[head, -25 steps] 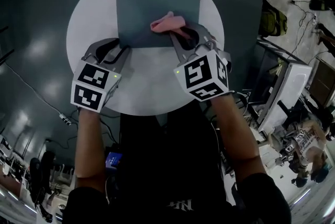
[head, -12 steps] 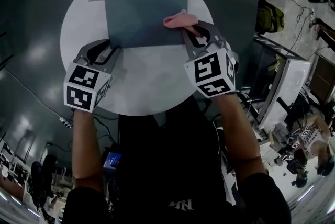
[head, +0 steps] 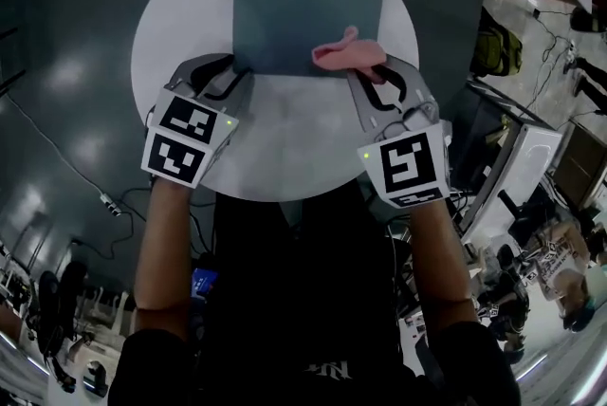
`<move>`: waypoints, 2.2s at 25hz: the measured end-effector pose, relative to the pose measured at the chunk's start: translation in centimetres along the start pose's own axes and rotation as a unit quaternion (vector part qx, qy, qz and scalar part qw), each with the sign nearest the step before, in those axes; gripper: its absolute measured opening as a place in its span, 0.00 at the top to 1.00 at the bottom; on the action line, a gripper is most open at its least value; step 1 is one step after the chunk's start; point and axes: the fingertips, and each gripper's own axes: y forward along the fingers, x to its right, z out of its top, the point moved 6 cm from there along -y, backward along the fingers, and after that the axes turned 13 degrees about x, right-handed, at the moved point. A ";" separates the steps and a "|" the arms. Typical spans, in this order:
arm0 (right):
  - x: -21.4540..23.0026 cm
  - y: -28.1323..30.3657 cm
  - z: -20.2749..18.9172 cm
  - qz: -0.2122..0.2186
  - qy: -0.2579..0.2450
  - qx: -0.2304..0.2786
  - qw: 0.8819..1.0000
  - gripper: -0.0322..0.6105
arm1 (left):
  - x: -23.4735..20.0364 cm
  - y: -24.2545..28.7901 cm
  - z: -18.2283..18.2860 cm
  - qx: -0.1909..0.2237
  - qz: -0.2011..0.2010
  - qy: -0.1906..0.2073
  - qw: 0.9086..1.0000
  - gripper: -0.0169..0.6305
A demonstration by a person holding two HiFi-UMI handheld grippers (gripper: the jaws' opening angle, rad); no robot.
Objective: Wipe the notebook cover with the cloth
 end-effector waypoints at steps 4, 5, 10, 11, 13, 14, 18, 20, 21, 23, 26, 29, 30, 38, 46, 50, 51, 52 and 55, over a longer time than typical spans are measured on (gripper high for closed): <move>-4.2 4.7 3.1 0.085 0.005 0.028 0.996 0.91 | -0.1 -0.1 -0.3 0.003 -0.003 0.000 1.000 0.80; -5.1 5.8 3.6 0.103 0.009 0.030 0.994 0.91 | -0.1 -0.1 -0.3 0.005 -0.002 0.000 1.000 0.80; -7.7 9.1 3.7 0.153 0.013 0.000 0.988 0.91 | 0.4 -0.4 -0.5 0.013 0.004 -0.002 1.000 0.81; -7.9 9.4 3.5 0.157 0.010 -0.008 0.988 0.91 | 0.4 -0.5 -0.5 0.015 0.005 -0.002 1.000 0.81; -8.2 9.9 3.4 0.162 0.005 -0.016 0.987 0.91 | 0.4 -0.5 -0.6 0.018 0.005 -0.002 1.000 0.81; -8.2 10.0 3.5 0.163 0.003 -0.019 0.986 0.91 | 0.3 -0.6 -0.6 0.018 0.004 -0.002 1.000 0.81; -8.2 10.7 3.7 0.161 -0.012 -0.031 0.986 0.91 | -0.3 -0.5 -0.5 0.018 0.000 -0.005 1.000 0.81; -8.0 10.7 3.5 0.158 -0.019 -0.034 0.987 0.91 | -0.5 -0.4 -0.5 0.016 -0.002 -0.007 1.000 0.81; -7.8 10.5 3.3 0.156 -0.020 -0.034 0.987 0.91 | -0.5 -0.3 -0.4 0.015 -0.003 -0.008 1.000 0.81; -7.3 9.8 2.9 0.152 -0.017 -0.036 0.988 0.91 | -0.4 -0.4 -0.3 0.013 -0.005 -0.006 1.000 0.81; -6.3 8.6 2.0 0.140 -0.011 -0.039 0.989 0.91 | -0.5 -0.6 -0.2 0.010 -0.006 -0.002 1.000 0.81; -4.7 7.1 0.6 0.128 -0.001 -0.042 0.991 0.91 | -0.5 -0.4 -0.1 0.007 -0.007 -0.002 1.000 0.81; -4.2 6.6 0.1 0.125 0.002 -0.043 0.991 0.91 | -0.5 -0.3 -0.1 0.006 -0.006 -0.003 1.000 0.81; -0.2 2.6 -3.7 0.090 0.016 -0.061 0.994 0.91 | -0.1 0.4 0.0 -0.003 0.003 -0.001 1.000 0.81; 2.3 -0.4 -6.1 0.060 0.063 -0.070 0.994 0.91 | 0.7 0.6 0.1 -0.005 0.009 -0.006 1.000 0.81; 3.7 -2.4 -7.6 0.028 0.050 -0.112 0.992 0.91 | 1.2 0.6 0.1 0.003 0.006 -0.008 1.000 0.81; 3.8 -2.9 -7.7 0.022 0.055 -0.114 0.992 0.91 | 1.2 0.5 0.1 0.004 0.006 -0.005 1.000 0.82; 3.8 -3.3 -7.4 0.023 0.073 -0.102 0.992 0.91 | 1.2 0.4 0.0 0.003 0.006 -0.002 1.000 0.81; 2.0 -3.1 -4.1 0.057 0.126 -0.021 0.990 0.91 | 0.8 -0.1 -0.2 0.005 0.003 0.012 1.000 0.81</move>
